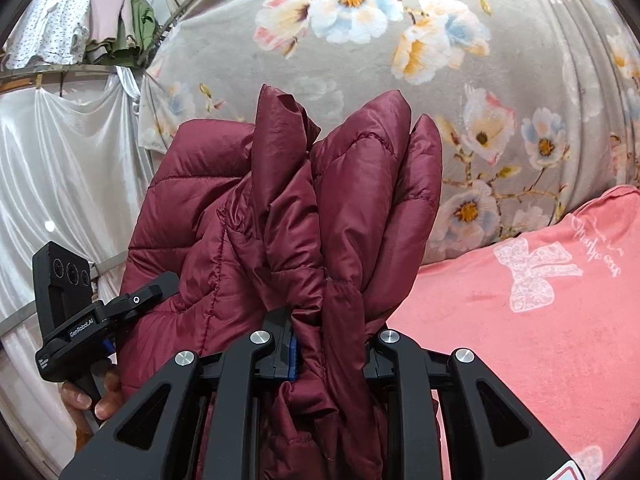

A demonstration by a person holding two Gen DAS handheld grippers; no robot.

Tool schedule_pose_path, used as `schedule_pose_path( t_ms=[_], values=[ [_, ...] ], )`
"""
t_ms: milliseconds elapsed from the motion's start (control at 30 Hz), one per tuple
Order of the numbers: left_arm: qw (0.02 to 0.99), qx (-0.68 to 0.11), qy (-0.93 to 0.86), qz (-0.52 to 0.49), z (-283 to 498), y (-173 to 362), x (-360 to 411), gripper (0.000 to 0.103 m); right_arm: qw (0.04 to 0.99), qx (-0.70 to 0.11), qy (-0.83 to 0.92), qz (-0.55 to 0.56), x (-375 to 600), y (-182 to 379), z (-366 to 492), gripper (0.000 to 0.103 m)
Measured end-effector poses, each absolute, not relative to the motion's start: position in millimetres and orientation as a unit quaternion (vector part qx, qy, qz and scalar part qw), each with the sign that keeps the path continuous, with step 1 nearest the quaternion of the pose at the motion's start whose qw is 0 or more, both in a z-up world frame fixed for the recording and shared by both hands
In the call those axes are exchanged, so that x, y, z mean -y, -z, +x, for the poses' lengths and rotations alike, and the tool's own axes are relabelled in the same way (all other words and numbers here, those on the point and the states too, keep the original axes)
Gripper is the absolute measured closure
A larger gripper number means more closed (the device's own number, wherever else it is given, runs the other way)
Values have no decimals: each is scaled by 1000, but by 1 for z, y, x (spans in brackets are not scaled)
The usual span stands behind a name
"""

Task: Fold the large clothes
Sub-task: 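Grasp the jacket bundle with both grippers and lift it, then fold the lifted bundle over onto itself with both grippers and release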

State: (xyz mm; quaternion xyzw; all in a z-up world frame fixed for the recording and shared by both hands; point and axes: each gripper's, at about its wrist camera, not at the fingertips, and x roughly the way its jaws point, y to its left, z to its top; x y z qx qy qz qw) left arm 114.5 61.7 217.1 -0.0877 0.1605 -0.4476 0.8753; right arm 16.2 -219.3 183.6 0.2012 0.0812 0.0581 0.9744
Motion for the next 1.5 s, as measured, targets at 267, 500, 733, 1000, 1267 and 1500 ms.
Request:
schedule_pose_path(
  t_ms=[267, 500, 733, 1000, 1267, 1500],
  values=[
    [875, -221, 422, -90, 190, -152, -55, 63, 956, -163, -55, 239, 227, -113, 99, 83],
    [862, -290, 404, -100, 235, -72, -43, 63, 933, -233, -42, 270, 238, -41, 143, 83],
    [850, -343, 385, -105, 261, -14, -37, 63, 914, -286, -31, 285, 244, 15, 166, 83],
    [843, -372, 372, -113, 273, 25, -40, 62, 908, -302, -23, 290, 249, 42, 172, 82],
    [839, -390, 355, -136, 288, 46, -45, 53, 900, -312, -15, 303, 254, 52, 176, 65],
    [877, -377, 272, -121, 276, 8, -63, 31, 906, -312, 23, 286, 267, 12, 149, 58]
  ],
)
